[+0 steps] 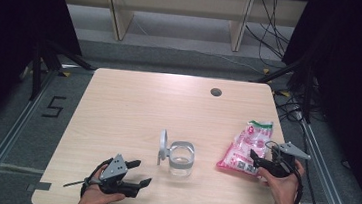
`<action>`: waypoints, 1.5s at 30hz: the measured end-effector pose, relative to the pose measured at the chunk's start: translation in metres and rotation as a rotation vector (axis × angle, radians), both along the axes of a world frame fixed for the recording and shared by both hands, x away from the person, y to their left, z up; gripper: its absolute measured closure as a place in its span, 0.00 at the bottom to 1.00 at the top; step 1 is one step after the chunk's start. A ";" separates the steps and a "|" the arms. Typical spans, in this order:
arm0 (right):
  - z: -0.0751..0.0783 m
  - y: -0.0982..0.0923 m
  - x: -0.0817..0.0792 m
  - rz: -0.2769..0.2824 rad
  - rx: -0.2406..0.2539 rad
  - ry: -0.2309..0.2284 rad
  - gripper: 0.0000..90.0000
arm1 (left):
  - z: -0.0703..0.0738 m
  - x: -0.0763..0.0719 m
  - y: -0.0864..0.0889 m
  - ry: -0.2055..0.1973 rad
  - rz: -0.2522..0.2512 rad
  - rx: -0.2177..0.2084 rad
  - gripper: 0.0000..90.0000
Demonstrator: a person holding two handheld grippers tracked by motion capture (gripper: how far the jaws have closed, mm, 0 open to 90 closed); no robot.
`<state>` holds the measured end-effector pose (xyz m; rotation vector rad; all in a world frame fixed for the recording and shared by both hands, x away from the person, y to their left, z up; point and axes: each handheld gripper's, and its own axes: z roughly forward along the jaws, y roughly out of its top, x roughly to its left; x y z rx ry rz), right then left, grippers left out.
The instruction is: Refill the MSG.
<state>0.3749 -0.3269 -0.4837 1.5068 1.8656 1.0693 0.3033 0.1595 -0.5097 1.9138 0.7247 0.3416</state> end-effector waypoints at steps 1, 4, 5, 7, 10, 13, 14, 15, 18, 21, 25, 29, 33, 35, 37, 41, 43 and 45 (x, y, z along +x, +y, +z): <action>-0.002 -0.003 0.004 0.027 0.003 -0.010 0.19 | -0.001 -0.001 -0.001 0.020 0.011 -0.026 0.30; -0.002 -0.002 0.006 0.000 0.018 -0.002 0.21 | -0.002 0.000 0.000 0.020 0.002 -0.014 0.30; -0.003 -0.005 0.009 0.018 -0.003 -0.011 0.21 | -0.002 0.001 0.000 0.005 -0.005 -0.007 0.30; -0.003 -0.006 0.011 0.021 0.016 -0.003 0.23 | -0.002 0.001 -0.001 0.008 -0.005 -0.015 0.30; -0.004 -0.003 0.012 -0.016 0.045 0.025 0.23 | -0.003 0.000 -0.002 0.025 0.009 -0.022 0.30; -0.006 -0.008 0.020 0.003 -0.001 0.027 0.25 | -0.003 -0.001 -0.002 0.027 0.010 -0.021 0.30; -0.008 -0.008 0.023 0.013 0.019 0.009 0.26 | -0.003 0.000 -0.002 0.027 0.005 -0.023 0.30; -0.009 -0.008 0.024 0.006 0.014 0.006 0.27 | -0.003 0.000 -0.002 0.025 0.009 -0.020 0.30; -0.008 -0.009 0.025 0.007 0.024 0.033 0.28 | -0.003 0.000 -0.002 0.023 0.012 -0.023 0.30; -0.011 -0.009 0.028 0.010 0.042 0.040 0.32 | -0.003 -0.001 -0.003 0.032 0.010 -0.023 0.30; -0.014 -0.009 0.031 0.008 0.043 0.029 0.36 | -0.003 -0.001 -0.003 0.033 0.009 -0.023 0.30; -0.013 -0.009 0.036 0.019 0.046 0.033 0.40 | -0.003 -0.001 -0.003 0.034 0.008 -0.021 0.30; -0.012 -0.005 0.037 -0.005 0.067 0.085 0.44 | -0.003 0.001 -0.002 0.015 -0.015 -0.010 0.30; -0.013 -0.007 0.040 0.019 0.046 0.064 0.46 | -0.003 0.000 -0.002 0.014 -0.008 -0.004 0.30; -0.014 -0.005 0.040 -0.004 0.071 0.081 0.49 | -0.003 0.001 -0.002 0.015 -0.015 -0.009 0.30; -0.015 -0.009 0.044 0.017 0.069 0.082 0.54 | -0.003 -0.002 -0.003 0.034 0.006 -0.020 0.30; -0.017 -0.009 0.046 0.021 0.095 0.085 0.55 | -0.003 -0.002 -0.004 0.034 0.007 -0.021 0.30; -0.018 -0.009 0.048 0.010 0.083 0.081 0.58 | -0.003 -0.002 -0.003 0.028 0.002 -0.018 0.30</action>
